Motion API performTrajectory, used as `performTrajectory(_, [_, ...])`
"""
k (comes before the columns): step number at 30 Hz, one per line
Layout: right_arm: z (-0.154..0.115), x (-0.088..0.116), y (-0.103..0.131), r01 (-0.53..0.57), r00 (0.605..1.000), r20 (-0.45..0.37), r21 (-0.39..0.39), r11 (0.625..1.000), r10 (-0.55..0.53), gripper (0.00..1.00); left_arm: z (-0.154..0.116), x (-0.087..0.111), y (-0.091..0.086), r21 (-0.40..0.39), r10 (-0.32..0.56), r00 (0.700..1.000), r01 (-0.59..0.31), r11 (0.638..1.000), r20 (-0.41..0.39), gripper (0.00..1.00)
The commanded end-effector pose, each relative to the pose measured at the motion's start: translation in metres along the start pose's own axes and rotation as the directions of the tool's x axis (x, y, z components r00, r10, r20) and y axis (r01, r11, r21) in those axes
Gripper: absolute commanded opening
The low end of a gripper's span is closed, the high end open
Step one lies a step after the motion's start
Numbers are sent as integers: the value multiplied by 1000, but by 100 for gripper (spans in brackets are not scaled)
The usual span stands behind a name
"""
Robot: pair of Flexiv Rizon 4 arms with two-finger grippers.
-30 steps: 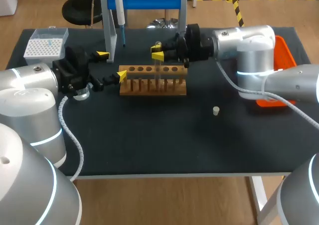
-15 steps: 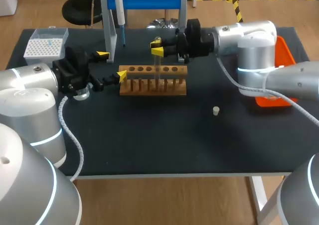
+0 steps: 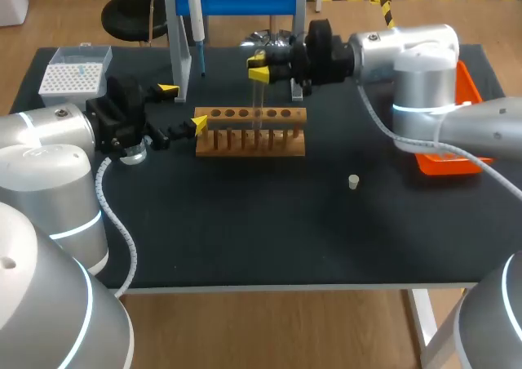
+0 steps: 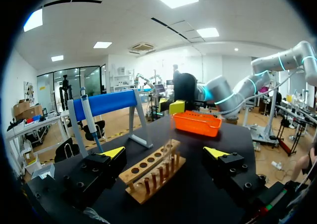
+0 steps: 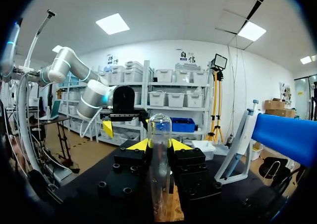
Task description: Invert the test tube, pick up the pipette, mount the tip to pipette, aspirate from beaker and dispense into the tube, eject the tip, return the pipette, and cap with the stopper.
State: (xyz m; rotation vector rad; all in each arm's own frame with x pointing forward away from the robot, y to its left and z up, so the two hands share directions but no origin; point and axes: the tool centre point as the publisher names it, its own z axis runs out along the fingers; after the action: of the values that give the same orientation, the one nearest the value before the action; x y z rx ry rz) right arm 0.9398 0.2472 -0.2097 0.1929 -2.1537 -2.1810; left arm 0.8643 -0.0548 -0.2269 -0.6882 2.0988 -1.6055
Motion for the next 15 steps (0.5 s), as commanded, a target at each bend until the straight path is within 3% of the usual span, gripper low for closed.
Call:
performTrajectory(1, [-6, 9, 8, 4, 1000, 14, 7, 1000, -4, 0, 1, 1, 1, 2, 1, 1000, -1, 1000, 4, 100])
performTrajectory(15, [-23, 37, 21, 16, 999, 43, 16, 1000, -17, 0, 1, 1, 1, 2, 1, 1000, -1, 1000, 4, 100])
